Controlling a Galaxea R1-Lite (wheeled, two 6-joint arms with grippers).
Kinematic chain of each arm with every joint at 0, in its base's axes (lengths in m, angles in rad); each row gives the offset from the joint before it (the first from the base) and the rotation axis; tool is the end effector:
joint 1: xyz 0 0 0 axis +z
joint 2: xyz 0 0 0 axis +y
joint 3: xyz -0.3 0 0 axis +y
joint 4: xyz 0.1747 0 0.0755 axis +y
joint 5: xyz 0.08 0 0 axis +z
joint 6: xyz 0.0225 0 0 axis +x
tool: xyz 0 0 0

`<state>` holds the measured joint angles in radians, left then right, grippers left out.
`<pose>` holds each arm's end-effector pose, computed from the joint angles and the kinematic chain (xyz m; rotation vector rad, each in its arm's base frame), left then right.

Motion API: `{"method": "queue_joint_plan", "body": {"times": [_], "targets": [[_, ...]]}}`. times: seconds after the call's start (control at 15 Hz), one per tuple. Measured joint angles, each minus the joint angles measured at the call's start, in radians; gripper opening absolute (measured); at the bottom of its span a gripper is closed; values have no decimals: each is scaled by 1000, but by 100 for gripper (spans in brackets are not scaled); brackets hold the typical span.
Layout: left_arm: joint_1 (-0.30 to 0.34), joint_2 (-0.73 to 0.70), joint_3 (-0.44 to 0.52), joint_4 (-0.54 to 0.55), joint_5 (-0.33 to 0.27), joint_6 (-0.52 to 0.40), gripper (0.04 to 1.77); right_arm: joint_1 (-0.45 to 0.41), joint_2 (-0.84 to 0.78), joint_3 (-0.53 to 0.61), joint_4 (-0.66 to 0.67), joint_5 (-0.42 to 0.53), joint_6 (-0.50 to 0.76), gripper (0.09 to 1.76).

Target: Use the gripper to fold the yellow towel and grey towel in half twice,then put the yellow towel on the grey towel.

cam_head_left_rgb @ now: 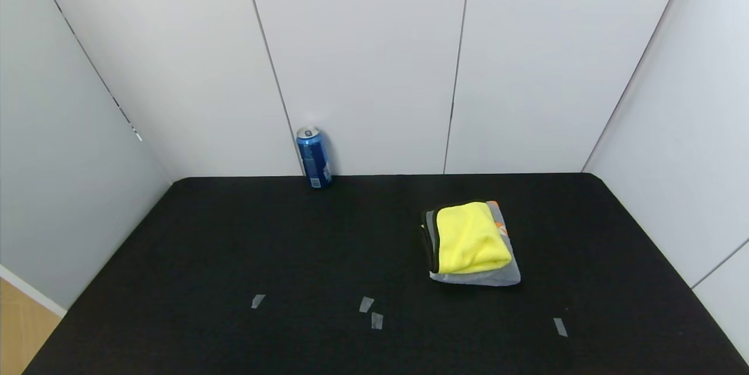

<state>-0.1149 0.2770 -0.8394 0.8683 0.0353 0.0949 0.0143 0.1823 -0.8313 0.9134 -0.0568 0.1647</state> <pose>-0.0827 0.0103 0.2082 0.1171 0.3012 -0.0934 -0.1025 -0.0027 0.1933 0.1543 0.2601 -0.0639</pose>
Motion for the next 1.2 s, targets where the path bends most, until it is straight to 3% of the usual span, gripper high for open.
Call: {"method": "queue_joint_plan", "body": {"times": [0.27,0.47,0.73,0.93,1.07,1.2], "targets": [[34,0,10,-2,-30,8,172,-9,-114,98,-29,-1,-73,170],[103,-21,15,2,-123,18,172,-11,-166,152,-36,-9,-89,170],[113,-104,100,1,-139,23,172,-12,-181,222,-80,-23,-83,170],[114,-195,199,-16,-139,17,172,-12,-183,334,-279,-107,-62,170],[115,-241,271,-49,-132,-52,172,-12,-183,437,-479,-155,-61,171],[115,-263,349,-200,-129,-117,172,-13,-183,549,-652,-164,-61,171]]}}
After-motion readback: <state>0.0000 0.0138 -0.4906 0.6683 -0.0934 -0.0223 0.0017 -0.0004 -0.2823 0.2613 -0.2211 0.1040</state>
